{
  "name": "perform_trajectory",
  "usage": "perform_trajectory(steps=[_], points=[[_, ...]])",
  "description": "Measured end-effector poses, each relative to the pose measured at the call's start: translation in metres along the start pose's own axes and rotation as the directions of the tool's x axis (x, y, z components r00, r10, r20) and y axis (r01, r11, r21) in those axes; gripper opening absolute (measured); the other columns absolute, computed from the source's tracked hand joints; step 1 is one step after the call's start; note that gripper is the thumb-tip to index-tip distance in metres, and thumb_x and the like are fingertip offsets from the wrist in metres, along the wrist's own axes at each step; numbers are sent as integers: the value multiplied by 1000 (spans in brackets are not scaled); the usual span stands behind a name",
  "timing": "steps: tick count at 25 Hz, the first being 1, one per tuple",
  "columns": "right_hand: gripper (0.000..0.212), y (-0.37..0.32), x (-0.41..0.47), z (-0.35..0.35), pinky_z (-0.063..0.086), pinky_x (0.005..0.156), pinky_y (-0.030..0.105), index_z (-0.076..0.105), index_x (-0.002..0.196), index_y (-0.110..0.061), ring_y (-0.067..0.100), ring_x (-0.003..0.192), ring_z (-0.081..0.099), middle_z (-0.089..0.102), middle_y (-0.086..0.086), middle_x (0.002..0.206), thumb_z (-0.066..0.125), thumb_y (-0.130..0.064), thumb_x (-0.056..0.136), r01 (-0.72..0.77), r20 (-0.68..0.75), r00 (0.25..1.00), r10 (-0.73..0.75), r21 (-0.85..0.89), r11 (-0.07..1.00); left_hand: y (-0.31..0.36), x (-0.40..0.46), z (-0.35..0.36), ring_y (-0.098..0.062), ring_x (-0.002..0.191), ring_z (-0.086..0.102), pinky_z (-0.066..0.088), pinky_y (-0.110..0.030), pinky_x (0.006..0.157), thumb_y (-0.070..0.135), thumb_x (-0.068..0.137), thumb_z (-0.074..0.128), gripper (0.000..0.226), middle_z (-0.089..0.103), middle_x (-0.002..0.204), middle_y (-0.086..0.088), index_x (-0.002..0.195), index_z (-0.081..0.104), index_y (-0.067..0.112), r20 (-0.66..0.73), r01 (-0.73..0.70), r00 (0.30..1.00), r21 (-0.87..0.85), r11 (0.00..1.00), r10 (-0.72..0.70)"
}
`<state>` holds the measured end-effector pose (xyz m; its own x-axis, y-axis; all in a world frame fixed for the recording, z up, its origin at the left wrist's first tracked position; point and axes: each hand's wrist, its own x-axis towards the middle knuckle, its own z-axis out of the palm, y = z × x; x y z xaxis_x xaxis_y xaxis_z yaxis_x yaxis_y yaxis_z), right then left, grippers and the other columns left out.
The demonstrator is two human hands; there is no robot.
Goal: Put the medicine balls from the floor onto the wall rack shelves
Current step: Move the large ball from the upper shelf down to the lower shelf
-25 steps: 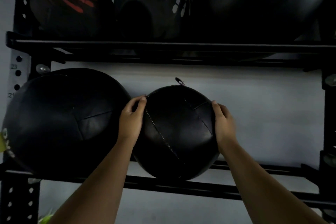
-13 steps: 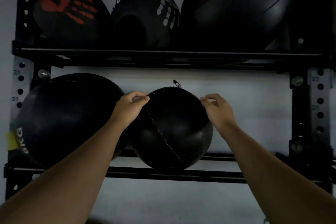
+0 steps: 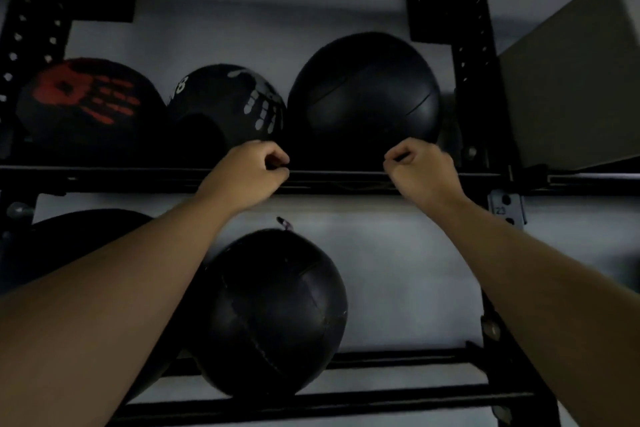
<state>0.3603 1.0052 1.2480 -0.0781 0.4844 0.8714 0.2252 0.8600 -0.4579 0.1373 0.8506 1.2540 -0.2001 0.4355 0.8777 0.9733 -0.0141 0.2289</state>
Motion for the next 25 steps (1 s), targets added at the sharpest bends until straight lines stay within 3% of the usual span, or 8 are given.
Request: perform_trajectory(steps=[2, 5, 9, 12, 15, 20, 25], points=[[9, 8, 31, -24, 51, 67, 27, 70, 97, -29, 18, 85, 67, 71, -8, 85, 64, -28, 91, 40, -37, 999, -40, 5, 999, 32, 30, 1, -16, 116, 66, 53, -36, 103, 32, 97, 70, 33, 69, 131, 3, 130, 71, 26, -54, -40, 998, 18, 999, 41], [14, 26, 82, -53, 43, 79, 28, 67, 105, -26, 19, 92, 59, 65, -3, 100, 65, -29, 91, 124, -104, 987, -124, -7, 992, 76, 79, 11, -15, 119, 60, 47, -32, 101, 37, 95, 72, 51, 61, 145, -3, 143, 61, 24, -121, -59, 991, 37, 998, 63], [37, 51, 146, -76, 42, 88, 34, 59, 123, -25, 30, 109, 55, 51, 6, 125, 63, -43, 91, 130, -88, 988, -128, 17, 991, 114, 134, 24, -34, 140, 55, 46, -43, 111, 51, 93, 72, 71, 48, 159, -12, 153, 49, 20, -268, 37, 962, -21, 999, -42], [47, 65, 182, -75, 46, 106, 45, 55, 131, -26, 39, 129, 52, 48, 13, 143, 61, -51, 92, 82, -52, 996, -78, 72, 994, 113, 158, 28, -38, 145, 50, 44, -48, 114, 69, 90, 64, 83, 38, 165, -11, 157, 42, 25, -336, 136, 927, -109, 985, -166], [56, 73, 209, -66, 45, 111, 50, 52, 138, -23, 41, 133, 51, 46, 16, 148, 58, -55, 93, 15, -33, 999, -10, 157, 988, 100, 172, 34, -38, 146, 50, 43, -45, 109, 80, 90, 53, 91, 40, 166, -12, 160, 41, 23, -344, 188, 907, -189, 964, -245], [68, 80, 239, -29, 47, 106, 44, 51, 139, -23, 39, 127, 56, 52, 16, 146, 49, -72, 91, -55, 24, 999, 49, 360, 931, 82, 187, 57, -37, 151, 46, 40, -47, 112, 94, 85, 35, 102, 41, 168, -10, 162, 38, 27, -285, 225, 913, -250, 942, -293], [110, 86, 246, -2, 44, 114, 54, 43, 155, -29, 40, 133, 55, 51, 16, 153, 39, -96, 68, -123, 76, 992, 97, 539, 833, 77, 199, 77, -40, 151, 44, 39, -53, 123, 102, 72, 40, 114, 39, 168, -12, 165, 31, 36, -277, 188, 903, -433, 882, -329]])
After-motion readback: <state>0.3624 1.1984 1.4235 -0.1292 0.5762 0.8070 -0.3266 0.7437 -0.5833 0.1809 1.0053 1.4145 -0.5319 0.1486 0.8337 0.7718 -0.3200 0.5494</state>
